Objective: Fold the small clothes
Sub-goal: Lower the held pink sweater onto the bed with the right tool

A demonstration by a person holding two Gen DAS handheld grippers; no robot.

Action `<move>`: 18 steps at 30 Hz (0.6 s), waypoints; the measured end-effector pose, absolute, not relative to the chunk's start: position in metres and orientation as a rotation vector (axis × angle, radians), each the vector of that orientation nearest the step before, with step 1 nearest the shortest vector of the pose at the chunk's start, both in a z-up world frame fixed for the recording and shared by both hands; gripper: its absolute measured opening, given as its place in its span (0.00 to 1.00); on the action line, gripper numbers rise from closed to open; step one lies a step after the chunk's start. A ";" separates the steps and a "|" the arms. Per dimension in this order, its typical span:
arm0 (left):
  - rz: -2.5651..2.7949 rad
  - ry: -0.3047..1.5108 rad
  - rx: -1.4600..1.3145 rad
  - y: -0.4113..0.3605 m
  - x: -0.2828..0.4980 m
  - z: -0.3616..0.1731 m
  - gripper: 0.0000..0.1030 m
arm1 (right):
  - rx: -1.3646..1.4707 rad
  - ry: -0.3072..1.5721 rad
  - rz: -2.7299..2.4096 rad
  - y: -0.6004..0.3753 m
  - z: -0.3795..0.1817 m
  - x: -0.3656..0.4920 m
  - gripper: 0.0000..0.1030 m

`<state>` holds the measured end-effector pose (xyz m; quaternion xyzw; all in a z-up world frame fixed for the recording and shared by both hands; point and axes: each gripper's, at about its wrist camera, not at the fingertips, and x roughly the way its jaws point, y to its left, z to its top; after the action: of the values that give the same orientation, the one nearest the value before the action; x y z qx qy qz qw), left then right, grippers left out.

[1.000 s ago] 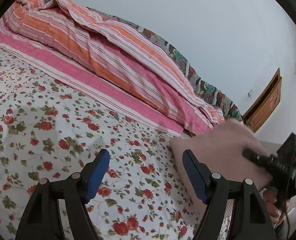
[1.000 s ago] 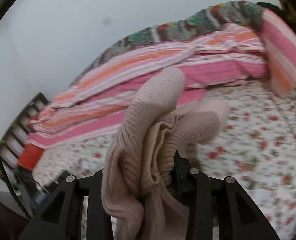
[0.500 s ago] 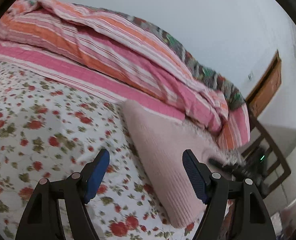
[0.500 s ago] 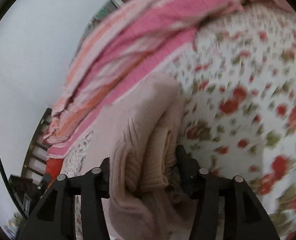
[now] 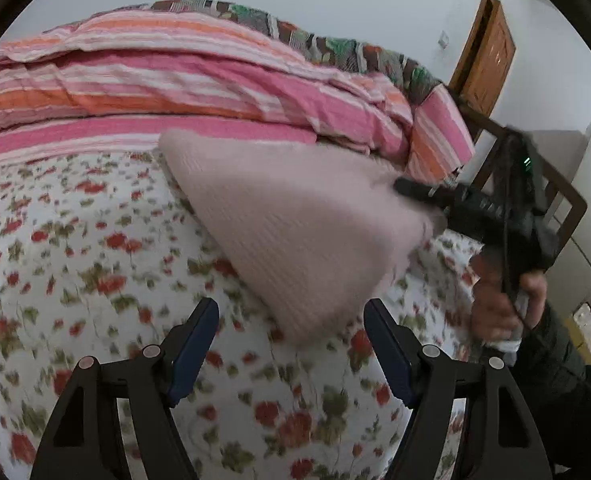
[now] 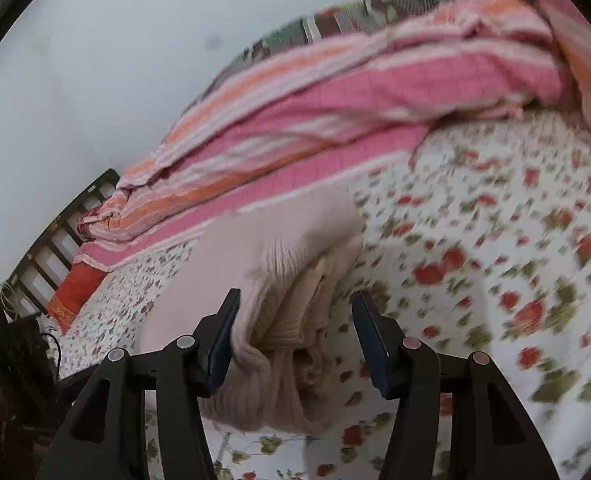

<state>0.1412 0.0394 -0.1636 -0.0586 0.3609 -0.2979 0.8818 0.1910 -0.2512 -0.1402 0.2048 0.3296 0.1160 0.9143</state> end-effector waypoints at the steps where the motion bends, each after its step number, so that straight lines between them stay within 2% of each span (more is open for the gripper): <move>1: -0.614 0.756 -0.116 0.037 0.140 -0.167 0.70 | 0.407 0.670 0.230 -0.250 -0.138 0.188 0.53; 3: -0.592 0.760 -0.074 0.030 0.138 -0.172 0.56 | 0.390 0.679 0.224 -0.246 -0.138 0.186 0.53; 7: -0.540 0.734 -0.008 0.017 0.135 -0.172 0.38 | 0.342 0.671 0.209 -0.240 -0.134 0.185 0.53; 9: -0.541 0.727 -0.009 0.013 0.134 -0.172 0.24 | 0.346 0.668 0.210 -0.242 -0.132 0.185 0.53; 10: -0.535 0.719 -0.013 0.012 0.133 -0.171 0.22 | 0.357 0.667 0.213 -0.243 -0.132 0.185 0.53; 11: -0.524 0.705 -0.008 0.011 0.131 -0.169 0.16 | 0.364 0.666 0.214 -0.244 -0.132 0.185 0.53; 14: -0.490 0.654 0.006 0.019 0.130 -0.162 0.13 | 0.388 0.661 0.221 -0.246 -0.131 0.186 0.53; 18: -0.452 0.683 -0.090 0.054 0.142 -0.164 0.13 | 0.435 0.624 0.265 -0.247 -0.125 0.184 0.53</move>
<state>0.1416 0.0545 -0.1642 -0.0436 0.3318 -0.2195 0.9164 0.1838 -0.2470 -0.1252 0.2116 0.3036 0.1287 0.9200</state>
